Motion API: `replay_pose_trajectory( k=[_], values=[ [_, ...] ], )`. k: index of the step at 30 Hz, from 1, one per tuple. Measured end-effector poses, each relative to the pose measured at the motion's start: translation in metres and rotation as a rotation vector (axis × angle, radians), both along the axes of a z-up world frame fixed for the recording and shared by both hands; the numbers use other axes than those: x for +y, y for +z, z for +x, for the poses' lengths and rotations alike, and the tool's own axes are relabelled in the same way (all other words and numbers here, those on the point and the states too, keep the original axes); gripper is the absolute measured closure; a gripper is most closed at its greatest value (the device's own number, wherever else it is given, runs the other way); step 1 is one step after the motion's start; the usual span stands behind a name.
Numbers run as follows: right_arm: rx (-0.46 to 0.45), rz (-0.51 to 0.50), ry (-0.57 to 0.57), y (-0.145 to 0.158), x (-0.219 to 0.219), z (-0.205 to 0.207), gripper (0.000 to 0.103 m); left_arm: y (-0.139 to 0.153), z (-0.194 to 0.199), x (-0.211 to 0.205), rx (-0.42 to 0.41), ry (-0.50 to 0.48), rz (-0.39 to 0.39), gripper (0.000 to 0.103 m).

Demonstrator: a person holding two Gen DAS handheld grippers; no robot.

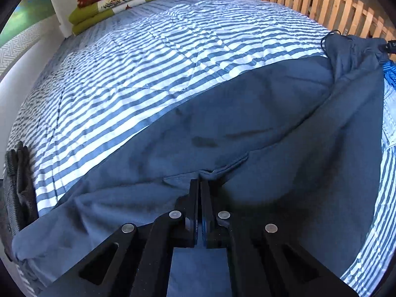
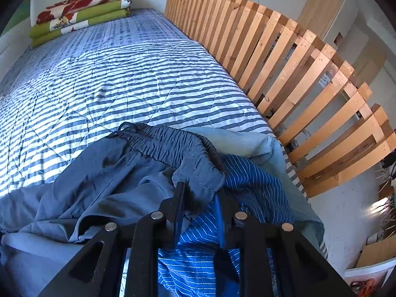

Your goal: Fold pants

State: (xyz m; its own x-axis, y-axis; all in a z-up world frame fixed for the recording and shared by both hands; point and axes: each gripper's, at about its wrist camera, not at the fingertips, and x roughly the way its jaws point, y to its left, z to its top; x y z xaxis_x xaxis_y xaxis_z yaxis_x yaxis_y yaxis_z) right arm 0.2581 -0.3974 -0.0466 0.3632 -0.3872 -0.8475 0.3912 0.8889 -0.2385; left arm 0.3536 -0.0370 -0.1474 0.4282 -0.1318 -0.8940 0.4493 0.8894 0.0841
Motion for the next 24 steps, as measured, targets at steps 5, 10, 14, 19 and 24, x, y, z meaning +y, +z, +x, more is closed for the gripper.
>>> replay_pose_trajectory(
  k=[5,10,14,19,24],
  values=[
    [-0.003,-0.011,0.008,0.003,0.004,0.0,0.086,0.021,-0.004,0.008,-0.046,-0.013,-0.038,0.102],
    [-0.007,0.003,-0.004,0.006,0.001,-0.002,0.087,0.02,0.016,0.016,0.005,0.025,-0.065,0.059],
    [-0.006,0.009,-0.008,0.008,0.001,-0.003,0.087,0.005,0.021,0.015,0.01,0.014,-0.032,0.058],
    [-0.007,0.001,-0.004,0.011,0.004,-0.006,0.087,0.0,0.008,0.008,-0.015,-0.007,-0.021,0.103],
    [-0.03,0.006,-0.01,0.019,0.003,-0.013,0.088,0.028,-0.002,0.032,-0.041,0.054,-0.136,0.103]
  ],
)
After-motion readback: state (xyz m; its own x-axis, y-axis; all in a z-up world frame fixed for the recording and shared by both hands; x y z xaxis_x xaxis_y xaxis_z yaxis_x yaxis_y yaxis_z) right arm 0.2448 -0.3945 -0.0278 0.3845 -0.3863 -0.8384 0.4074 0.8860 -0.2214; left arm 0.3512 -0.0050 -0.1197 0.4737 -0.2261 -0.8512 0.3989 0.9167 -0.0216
